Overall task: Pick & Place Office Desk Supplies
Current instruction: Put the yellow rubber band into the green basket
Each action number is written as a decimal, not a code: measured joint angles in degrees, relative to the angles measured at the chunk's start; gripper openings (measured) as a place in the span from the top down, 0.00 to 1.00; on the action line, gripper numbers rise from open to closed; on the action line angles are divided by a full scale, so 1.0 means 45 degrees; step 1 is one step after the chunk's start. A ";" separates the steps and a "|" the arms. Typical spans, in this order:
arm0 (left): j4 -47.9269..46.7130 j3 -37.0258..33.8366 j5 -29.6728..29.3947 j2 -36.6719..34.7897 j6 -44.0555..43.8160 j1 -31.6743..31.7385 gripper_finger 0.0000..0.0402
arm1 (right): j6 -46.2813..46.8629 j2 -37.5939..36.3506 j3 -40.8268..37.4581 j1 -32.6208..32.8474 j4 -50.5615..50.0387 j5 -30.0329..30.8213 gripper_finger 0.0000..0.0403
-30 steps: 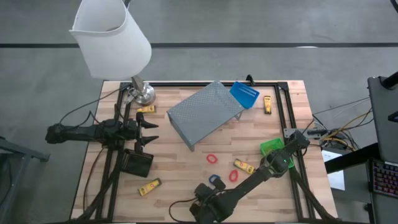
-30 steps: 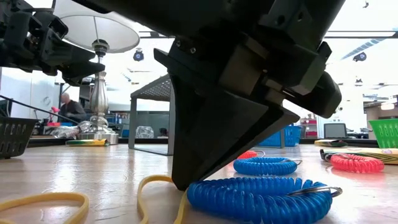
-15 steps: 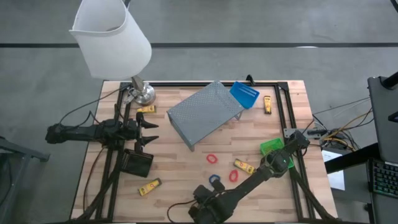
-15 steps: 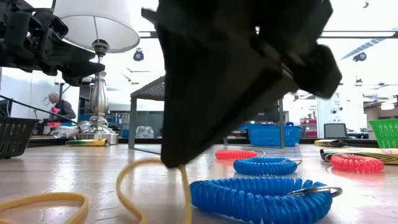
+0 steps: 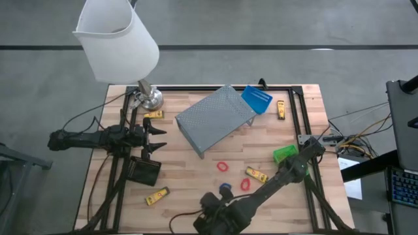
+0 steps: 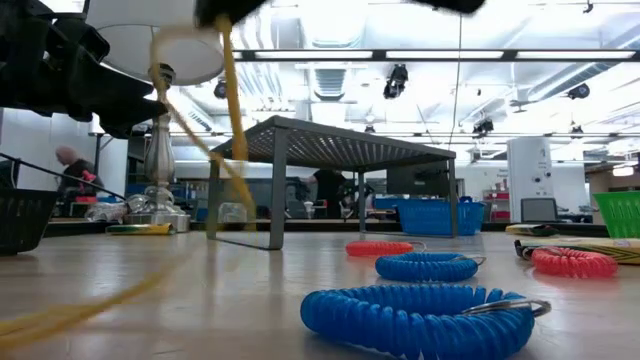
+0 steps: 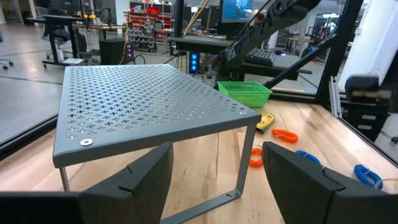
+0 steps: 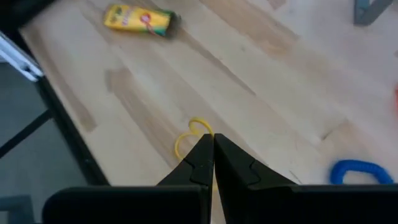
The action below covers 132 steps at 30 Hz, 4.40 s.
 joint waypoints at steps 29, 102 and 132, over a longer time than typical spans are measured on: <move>-0.0004 0.0000 0.0000 0.0000 0.0000 0.0000 0.37 | -0.0518 -0.4225 -0.0007 0.0046 -0.6416 -0.1361 0.98; -0.0003 0.0000 -0.0004 0.0000 0.0000 0.0002 0.37 | 0.8834 -1.8890 -1.9599 0.0670 -0.3578 -0.6335 0.98; 0.0000 0.0000 0.0000 0.0000 0.0000 0.0004 0.37 | 1.0520 -1.4947 -2.0688 0.0636 -0.1262 -0.5869 0.98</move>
